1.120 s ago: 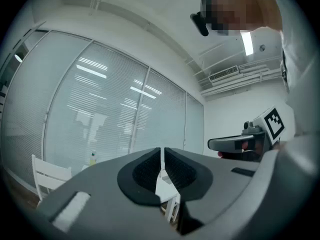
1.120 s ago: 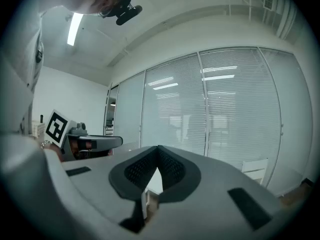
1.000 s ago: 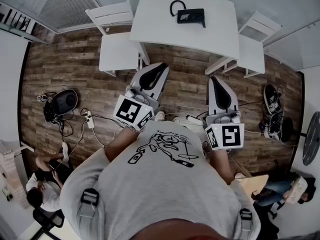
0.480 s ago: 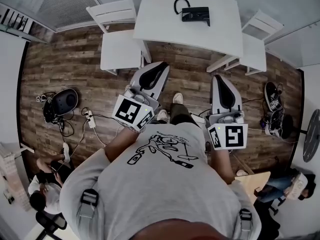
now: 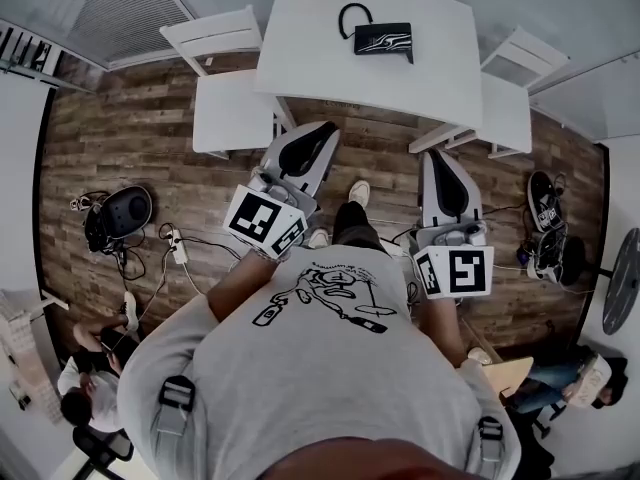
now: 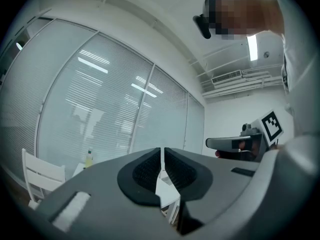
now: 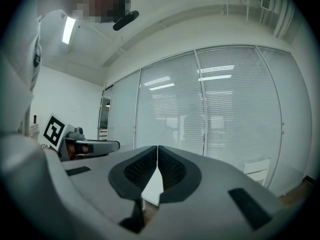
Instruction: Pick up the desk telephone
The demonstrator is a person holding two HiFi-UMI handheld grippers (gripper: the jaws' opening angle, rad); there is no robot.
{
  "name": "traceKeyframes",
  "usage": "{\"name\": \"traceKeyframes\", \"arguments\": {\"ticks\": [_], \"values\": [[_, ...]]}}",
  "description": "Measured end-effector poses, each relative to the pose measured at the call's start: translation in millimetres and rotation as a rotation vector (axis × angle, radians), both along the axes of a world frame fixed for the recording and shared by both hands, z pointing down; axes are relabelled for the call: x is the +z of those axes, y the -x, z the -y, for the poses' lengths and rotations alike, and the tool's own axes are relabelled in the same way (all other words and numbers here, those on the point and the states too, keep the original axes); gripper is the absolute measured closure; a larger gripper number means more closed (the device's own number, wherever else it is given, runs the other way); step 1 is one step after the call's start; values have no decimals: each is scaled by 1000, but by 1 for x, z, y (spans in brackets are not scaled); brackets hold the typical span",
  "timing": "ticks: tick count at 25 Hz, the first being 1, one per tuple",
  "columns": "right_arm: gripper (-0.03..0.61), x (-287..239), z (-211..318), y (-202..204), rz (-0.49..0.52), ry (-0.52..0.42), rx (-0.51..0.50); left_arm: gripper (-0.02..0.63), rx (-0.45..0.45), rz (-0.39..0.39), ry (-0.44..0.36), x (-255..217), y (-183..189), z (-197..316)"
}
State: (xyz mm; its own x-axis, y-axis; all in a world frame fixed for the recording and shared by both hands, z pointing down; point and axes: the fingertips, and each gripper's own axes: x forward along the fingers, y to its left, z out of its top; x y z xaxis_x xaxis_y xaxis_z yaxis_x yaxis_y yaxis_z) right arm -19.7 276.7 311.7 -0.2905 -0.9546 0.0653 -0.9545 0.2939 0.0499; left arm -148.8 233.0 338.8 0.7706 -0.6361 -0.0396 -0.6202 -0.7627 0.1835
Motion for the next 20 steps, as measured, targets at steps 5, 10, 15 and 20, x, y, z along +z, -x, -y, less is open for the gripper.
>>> {"name": "traceKeyframes", "arguments": {"ticks": [5,10,15,20], "values": [[572,2,46,-41,21,0,-4,595,-9,20,-7,0,-39,46],[572,-3,85,-85,29,-8,-12,595,-18,33,0,-1,-82,86],[572,0,120,-122,35,-2,-23,595,-33,42,4,1,-118,123],[572,8,148,-140,37,10,-44,595,-79,50,6,3,-132,152]]}}
